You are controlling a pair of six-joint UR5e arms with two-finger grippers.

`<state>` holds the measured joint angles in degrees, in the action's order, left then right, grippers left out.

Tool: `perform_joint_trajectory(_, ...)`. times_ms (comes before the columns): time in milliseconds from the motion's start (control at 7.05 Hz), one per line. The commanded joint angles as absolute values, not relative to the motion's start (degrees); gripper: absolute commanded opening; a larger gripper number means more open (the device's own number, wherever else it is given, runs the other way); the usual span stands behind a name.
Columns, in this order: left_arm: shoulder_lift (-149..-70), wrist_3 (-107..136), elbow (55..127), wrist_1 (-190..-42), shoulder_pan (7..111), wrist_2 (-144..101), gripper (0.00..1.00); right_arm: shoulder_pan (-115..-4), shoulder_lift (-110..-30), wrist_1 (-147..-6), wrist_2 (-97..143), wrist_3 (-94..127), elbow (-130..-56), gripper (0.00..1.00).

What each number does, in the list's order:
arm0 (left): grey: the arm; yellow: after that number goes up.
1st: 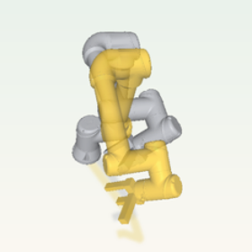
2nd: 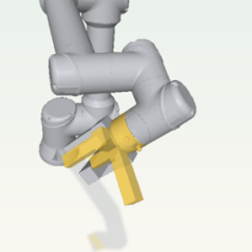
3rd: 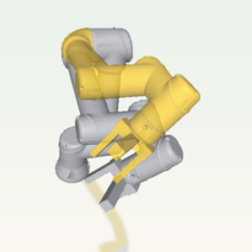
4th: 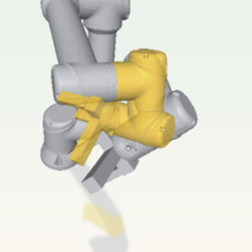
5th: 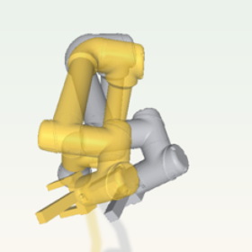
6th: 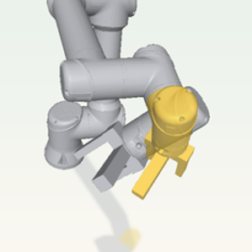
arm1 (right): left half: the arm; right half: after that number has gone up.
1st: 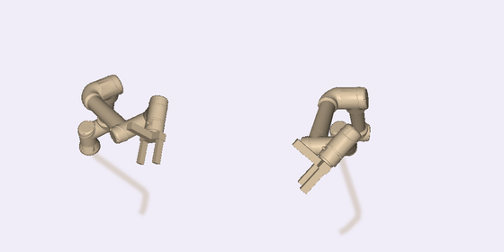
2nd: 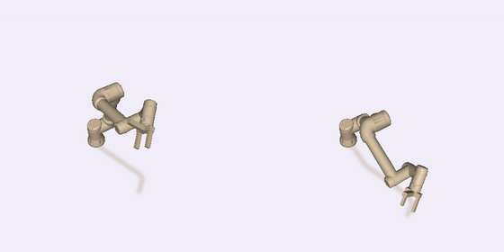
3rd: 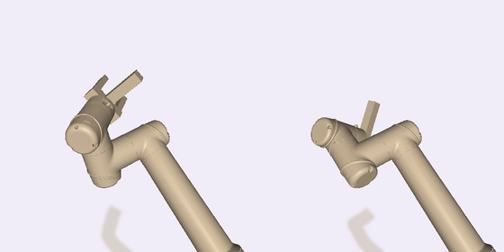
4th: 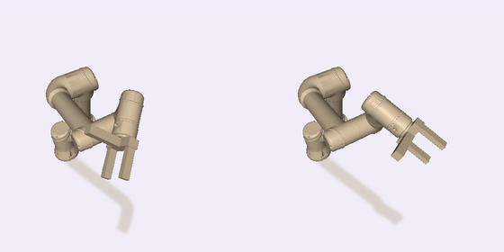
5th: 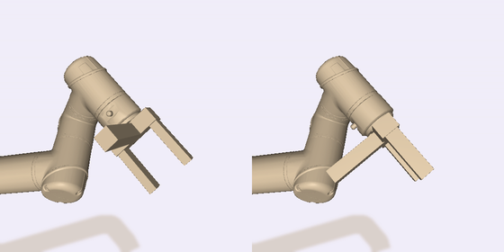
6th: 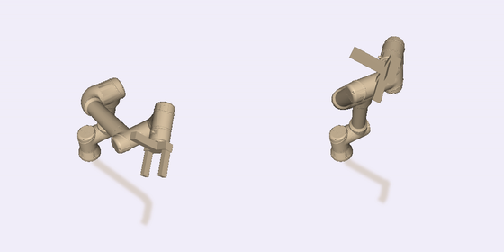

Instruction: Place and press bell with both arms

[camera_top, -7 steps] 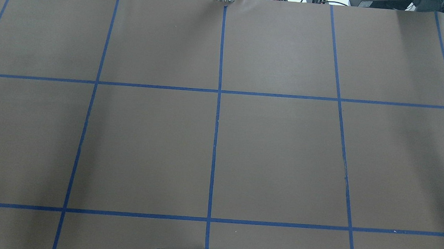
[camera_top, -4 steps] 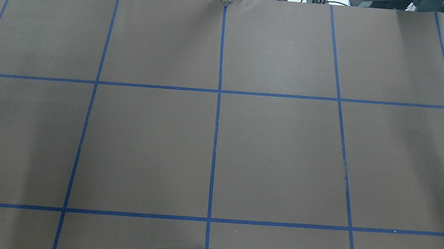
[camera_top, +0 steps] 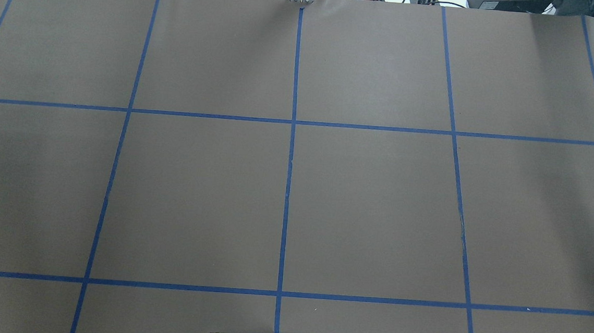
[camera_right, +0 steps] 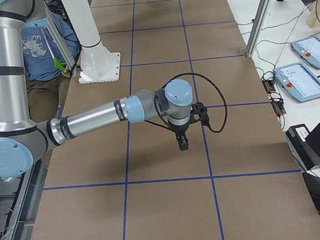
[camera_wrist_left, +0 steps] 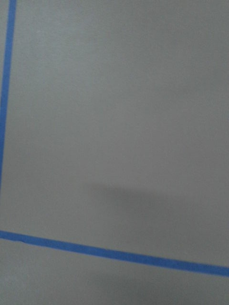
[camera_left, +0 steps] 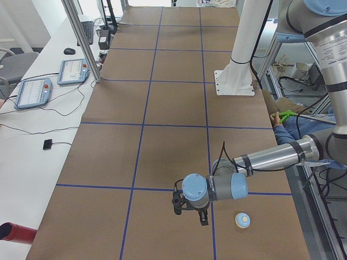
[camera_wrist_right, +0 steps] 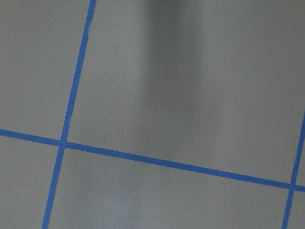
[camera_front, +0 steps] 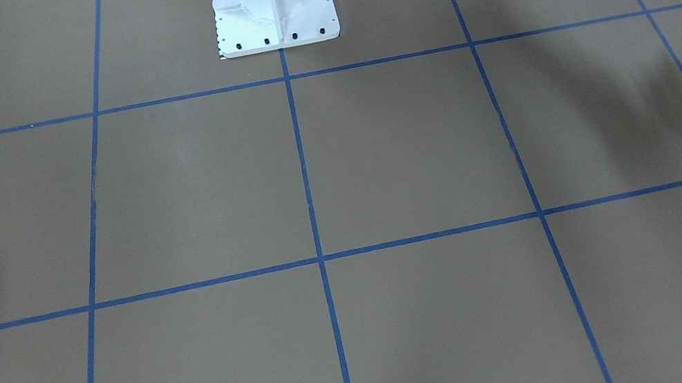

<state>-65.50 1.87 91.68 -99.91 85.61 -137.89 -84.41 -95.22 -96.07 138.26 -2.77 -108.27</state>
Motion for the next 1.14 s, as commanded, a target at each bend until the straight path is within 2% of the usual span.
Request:
perform_joint_trajectory(0,-56.5,1.9,91.5,-105.7,85.6,-138.0,1.00,-84.4,-94.9,-96.1,141.0,-2.9,-108.3,1.00)
perform_joint_trajectory(709,-55.1,2.3,85.7,-105.7,85.4,-144.1,1.00,-81.1,-94.7,-96.0,141.8,-3.0,-108.6,1.00)
perform_joint_trajectory(851,-56.2,3.8,85.2,-105.8,85.4,-145.2,1.00,-80.6,-94.7,-96.0,141.8,-3.1,-108.6,1.00)
perform_joint_trajectory(993,-60.4,8.0,81.9,-105.6,85.2,-146.4,1.00,-79.8,-94.9,-91.0,141.6,-3.0,-108.0,1.00)
